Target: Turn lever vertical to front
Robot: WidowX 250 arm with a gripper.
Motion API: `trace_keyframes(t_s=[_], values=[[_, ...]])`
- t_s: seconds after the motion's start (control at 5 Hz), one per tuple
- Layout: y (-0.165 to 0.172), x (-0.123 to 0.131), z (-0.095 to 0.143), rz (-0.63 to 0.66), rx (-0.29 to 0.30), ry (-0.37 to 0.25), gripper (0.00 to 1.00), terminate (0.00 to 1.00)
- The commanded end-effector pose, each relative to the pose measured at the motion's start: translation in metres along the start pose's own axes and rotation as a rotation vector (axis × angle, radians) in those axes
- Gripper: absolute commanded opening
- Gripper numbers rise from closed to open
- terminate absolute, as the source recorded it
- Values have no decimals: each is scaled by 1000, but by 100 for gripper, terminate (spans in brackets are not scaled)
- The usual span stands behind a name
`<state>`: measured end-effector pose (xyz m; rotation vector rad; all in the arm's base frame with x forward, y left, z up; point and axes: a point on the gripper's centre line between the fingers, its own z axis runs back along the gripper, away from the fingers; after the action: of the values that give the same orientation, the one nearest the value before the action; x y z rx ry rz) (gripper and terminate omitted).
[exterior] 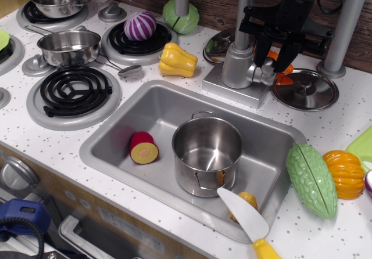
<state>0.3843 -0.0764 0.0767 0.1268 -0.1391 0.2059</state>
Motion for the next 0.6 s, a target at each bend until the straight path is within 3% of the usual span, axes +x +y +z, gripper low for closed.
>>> trace_keyframes(t_s=[0.0, 0.4], values=[[-16, -13, -5, 18, -78, -7, 0, 0], [-17, -24, -27, 34, -109, 4, 0, 0]])
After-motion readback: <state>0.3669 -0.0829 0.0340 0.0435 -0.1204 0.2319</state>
